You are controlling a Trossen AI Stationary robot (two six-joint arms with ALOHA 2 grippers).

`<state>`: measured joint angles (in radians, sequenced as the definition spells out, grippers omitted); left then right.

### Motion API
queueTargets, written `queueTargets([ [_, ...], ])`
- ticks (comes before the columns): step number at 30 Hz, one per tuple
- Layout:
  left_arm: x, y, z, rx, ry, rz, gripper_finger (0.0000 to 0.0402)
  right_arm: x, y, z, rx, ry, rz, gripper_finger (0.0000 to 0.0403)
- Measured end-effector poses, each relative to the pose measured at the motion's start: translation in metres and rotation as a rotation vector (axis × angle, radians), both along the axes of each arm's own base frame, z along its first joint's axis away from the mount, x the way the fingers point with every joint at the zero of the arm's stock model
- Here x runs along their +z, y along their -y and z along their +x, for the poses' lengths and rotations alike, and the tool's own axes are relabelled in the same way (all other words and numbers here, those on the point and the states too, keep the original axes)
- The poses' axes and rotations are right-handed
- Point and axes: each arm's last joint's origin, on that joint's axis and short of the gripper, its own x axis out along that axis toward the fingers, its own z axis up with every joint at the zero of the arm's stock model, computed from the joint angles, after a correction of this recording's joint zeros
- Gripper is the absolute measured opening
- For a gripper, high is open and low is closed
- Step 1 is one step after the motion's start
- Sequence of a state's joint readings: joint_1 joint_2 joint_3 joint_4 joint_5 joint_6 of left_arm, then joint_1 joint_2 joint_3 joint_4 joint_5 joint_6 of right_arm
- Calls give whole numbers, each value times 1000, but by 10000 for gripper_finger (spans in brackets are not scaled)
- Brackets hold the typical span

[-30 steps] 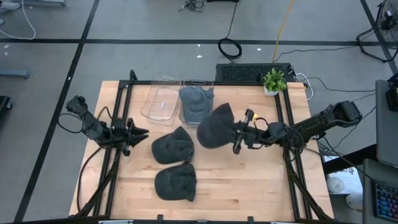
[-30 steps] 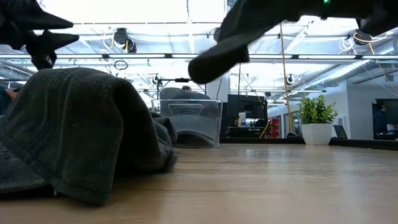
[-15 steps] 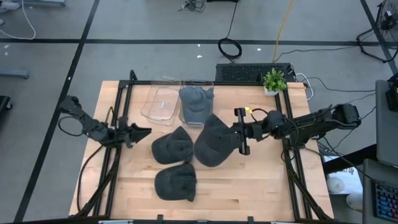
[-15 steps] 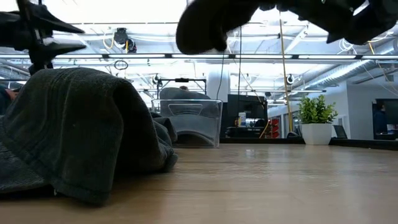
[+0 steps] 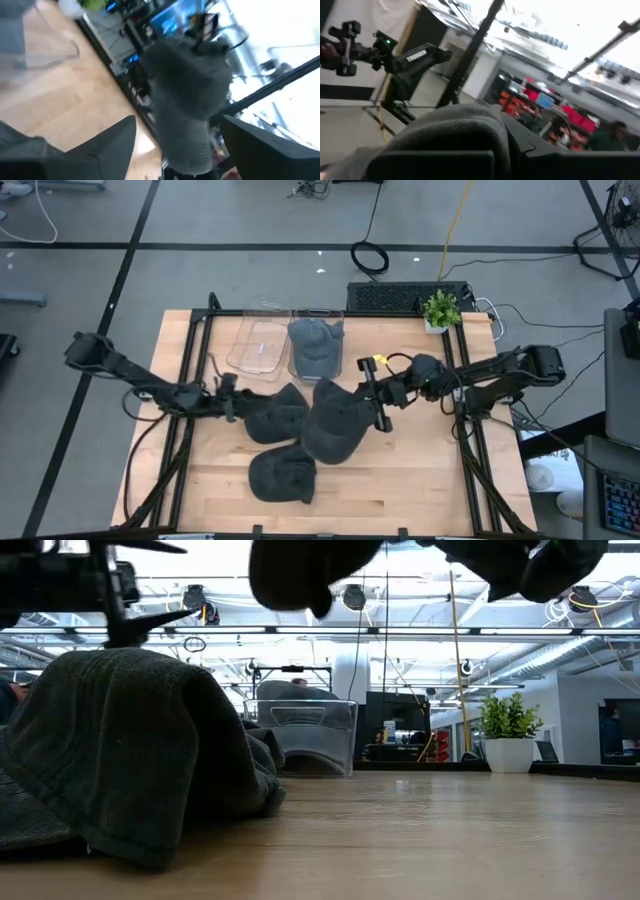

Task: Pick & Place hat
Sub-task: Put the top right black cap into the left transparent bin

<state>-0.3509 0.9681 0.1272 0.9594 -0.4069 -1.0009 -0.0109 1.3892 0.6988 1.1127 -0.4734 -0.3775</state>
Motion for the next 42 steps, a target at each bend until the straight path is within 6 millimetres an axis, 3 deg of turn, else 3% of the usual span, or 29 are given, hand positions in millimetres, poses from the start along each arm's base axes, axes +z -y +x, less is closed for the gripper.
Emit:
queueTargets([
  [3, 4, 4, 23, -35, -54, 13, 306, 11, -2, 8, 8, 40, -3, 0],
  [9, 37, 20, 77, -177, 6, 175, 294, 15, -3, 21, 57, 36, -16, 0],
  [15, 53, 24, 113, -288, -32, 246, 279, 21, -10, 18, 108, 63, -16, 0],
  [24, 51, 19, 119, -332, -102, 251, 290, 36, -22, 5, 134, 114, -54, 0],
  [42, 58, 22, 118, -414, -25, 230, 276, 28, -13, 9, 66, 42, -80, 0],
])
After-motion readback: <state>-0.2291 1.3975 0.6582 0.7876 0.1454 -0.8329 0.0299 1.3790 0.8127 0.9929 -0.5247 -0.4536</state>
